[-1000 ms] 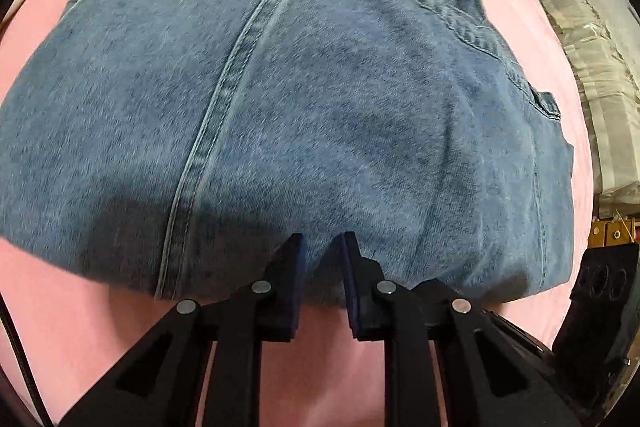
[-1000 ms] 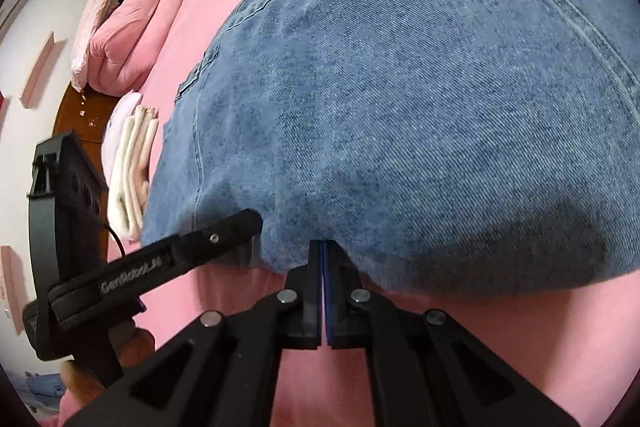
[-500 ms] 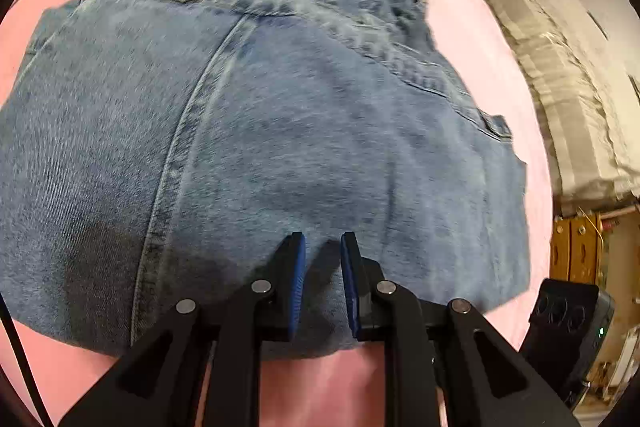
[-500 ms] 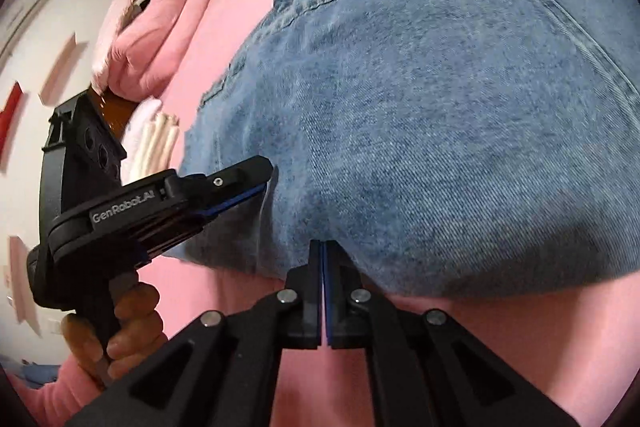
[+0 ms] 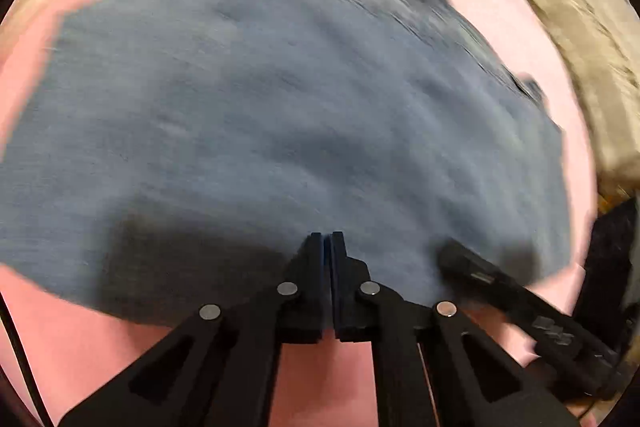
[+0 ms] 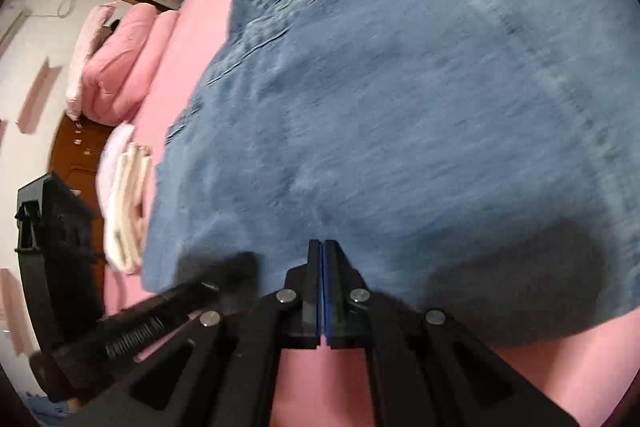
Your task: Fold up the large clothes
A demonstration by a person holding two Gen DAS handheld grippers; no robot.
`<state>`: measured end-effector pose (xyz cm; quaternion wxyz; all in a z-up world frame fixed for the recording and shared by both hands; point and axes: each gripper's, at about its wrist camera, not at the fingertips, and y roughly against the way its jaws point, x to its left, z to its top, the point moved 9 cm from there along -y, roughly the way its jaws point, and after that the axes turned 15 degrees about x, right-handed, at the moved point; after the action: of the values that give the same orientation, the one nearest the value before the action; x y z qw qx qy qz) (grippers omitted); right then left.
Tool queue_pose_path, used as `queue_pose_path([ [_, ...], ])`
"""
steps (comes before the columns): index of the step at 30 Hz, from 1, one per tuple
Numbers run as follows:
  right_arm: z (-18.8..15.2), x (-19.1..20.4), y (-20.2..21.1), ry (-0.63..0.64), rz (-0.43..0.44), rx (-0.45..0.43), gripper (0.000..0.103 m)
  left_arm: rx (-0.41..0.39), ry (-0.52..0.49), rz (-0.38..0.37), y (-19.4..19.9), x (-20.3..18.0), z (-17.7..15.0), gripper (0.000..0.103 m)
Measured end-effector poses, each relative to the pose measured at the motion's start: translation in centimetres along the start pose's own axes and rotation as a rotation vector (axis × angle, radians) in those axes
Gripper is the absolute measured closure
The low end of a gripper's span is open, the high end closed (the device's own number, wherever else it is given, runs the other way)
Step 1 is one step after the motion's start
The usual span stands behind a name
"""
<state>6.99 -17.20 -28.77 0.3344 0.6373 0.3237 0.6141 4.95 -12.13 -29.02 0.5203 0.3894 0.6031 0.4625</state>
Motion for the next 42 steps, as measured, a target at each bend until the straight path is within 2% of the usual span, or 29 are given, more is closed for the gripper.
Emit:
queue_pose_path([
  [1,0.0,-0.5,0.6,0.005,0.011,-0.001,0.103,-0.046,0.036,0.044,1.0,1.8,0.3,0.102],
  [2,0.1,-1.6,1.5,0.0,-0.018,-0.016,0.103,-0.058,0.06,0.042,1.6,3.1,0.4,0.102],
  [4,0.0,-4.1,4.0,-0.005,-0.106,-0.059,0.103,-0.058,0.137,0.107,2.3,7.2,0.4,0.102],
  [5,-0.2,-4.9,4.8,-0.006,-0.117,-0.067,0.103,-0.059,0.169,0.127,2.6,9.1,0.4,0.102],
  [6,-0.4,-6.3,6.1,-0.021,-0.192,-0.093,0.103,-0.058,0.216,0.183,3.0,11.7,0.2,0.102],
  [7,-0.7,-8.5,8.1,-0.04,-0.332,-0.131,0.103,-0.05,0.257,0.23,3.2,14.3,-0.1,0.102],
  [8,-1.0,-10.3,9.5,-0.065,-0.442,-0.158,0.103,-0.049,0.287,0.237,3.5,16.2,-0.3,0.102],
  [9,-1.4,-12.7,11.1,-0.116,-0.571,-0.179,0.103,-0.064,0.314,0.181,3.8,17.6,-0.4,0.102],
  [10,-1.7,-15.2,13.0,-0.178,-0.613,-0.212,0.103,-0.079,0.336,0.122,4.2,18.5,-0.4,0.102],
  [11,-1.7,-16.1,13.8,-0.208,-0.566,-0.229,0.103,-0.095,0.355,0.108,4.9,19.0,-0.4,0.102],
  [12,-1.7,-16.4,14.3,-0.233,-0.504,-0.24,0.103,-0.111,0.361,0.125,5.5,19.1,-0.4,0.102],
  [13,-1.7,-16.4,14.7,-0.251,-0.484,-0.25,0.103,-0.131,0.354,0.134,6.1,18.7,-0.4,0.101],
  [14,-1.6,-15.7,14.9,-0.243,-0.501,-0.261,0.103,-0.155,0.337,0.124,6.6,17.9,-0.3,0.098],
  [16,-1.4,-12.6,14.5,-0.159,-0.431,-0.286,0.103,-0.186,0.292,0.045,7.4,14.9,-0.6,0.096],
  [17,-1.5,-10.2,13.7,-0.106,-0.335,-0.285,0.103,-0.181,0.253,-0.026,7.4,12.6,-0.8,0.095],
  [19,-2.1,-5.4,10.8,-0.028,-0.164,-0.227,0.103,-0.139,0.19,-0.11,6.6,9.1,-1.3,0.094],
  [22,-3.7,-0.4,5.5,0.045,-0.021,-0.105,0.103,-0.022,0.096,-0.225,3.7,3.2,-1.9,0.094],
  [23,-4.0,0.5,4.0,0.061,-0.018,-0.074,0.103,0.01,0.073,-0.24,2.6,1.9,-2.0,0.094],
  [25,-4.2,1.6,1.5,0.082,-0.019,-0.044,0.103,0.037,0.039,-0.219,0.8,0.3,-1.8,0.094],
  [29,-2.3,1.3,-0.2,0.042,0.069,-0.068,0.103,0.007,0.046,-0.267,-0.2,-0.3,1.4,0.094],
  [32,0.6,1.1,-0.1,0.033,0.127,-0.086,0.103,-0.048,0.047,-0.274,0.1,-0.3,5.1,0.094],
  [36,5.0,1.3,-0.1,0.053,0.105,-0.138,0.103,-0.096,0.035,-0.299,0.1,-0.5,10.1,0.094],
  [38,8.2,1.5,-0.9,0.064,0.115,-0.139,0.103,-0.109,0.036,-0.277,-0.3,-0.6,12.2,0.095],
  [42,12.2,2.5,-1.6,0.085,0.149,-0.152,0.103,-0.151,0.059,-0.253,-0.9,-0.9,16.0,0.099],
])
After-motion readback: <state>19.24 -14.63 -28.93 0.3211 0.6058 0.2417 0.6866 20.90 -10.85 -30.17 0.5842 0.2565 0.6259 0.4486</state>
